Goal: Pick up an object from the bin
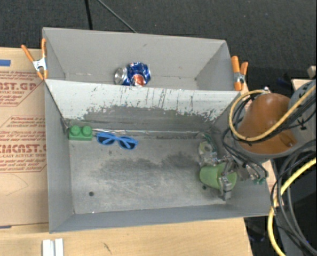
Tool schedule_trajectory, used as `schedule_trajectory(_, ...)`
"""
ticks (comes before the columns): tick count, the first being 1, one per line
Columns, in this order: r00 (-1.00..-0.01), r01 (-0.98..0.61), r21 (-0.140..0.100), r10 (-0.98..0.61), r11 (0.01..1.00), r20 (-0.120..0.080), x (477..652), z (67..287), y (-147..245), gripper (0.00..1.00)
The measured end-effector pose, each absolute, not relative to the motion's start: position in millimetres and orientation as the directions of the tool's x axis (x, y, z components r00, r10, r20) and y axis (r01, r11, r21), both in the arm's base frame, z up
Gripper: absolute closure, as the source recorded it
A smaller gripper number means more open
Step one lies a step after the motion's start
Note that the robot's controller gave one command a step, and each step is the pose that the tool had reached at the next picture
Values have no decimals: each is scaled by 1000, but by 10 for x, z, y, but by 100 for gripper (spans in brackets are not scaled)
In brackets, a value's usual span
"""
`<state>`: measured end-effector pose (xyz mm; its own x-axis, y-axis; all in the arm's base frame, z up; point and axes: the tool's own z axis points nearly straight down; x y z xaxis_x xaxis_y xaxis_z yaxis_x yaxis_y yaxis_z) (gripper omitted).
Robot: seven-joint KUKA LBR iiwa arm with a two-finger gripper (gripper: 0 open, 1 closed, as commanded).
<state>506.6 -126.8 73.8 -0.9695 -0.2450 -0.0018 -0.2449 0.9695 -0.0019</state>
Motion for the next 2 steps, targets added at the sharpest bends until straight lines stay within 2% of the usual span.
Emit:
schedule_trajectory(1,-906,-423,-1,-423,906,-2,4911,1229,-1223,100)
schedule_trajectory(2,-915,-403,-5,-403,915,-10,5425,2080,-1126,100)
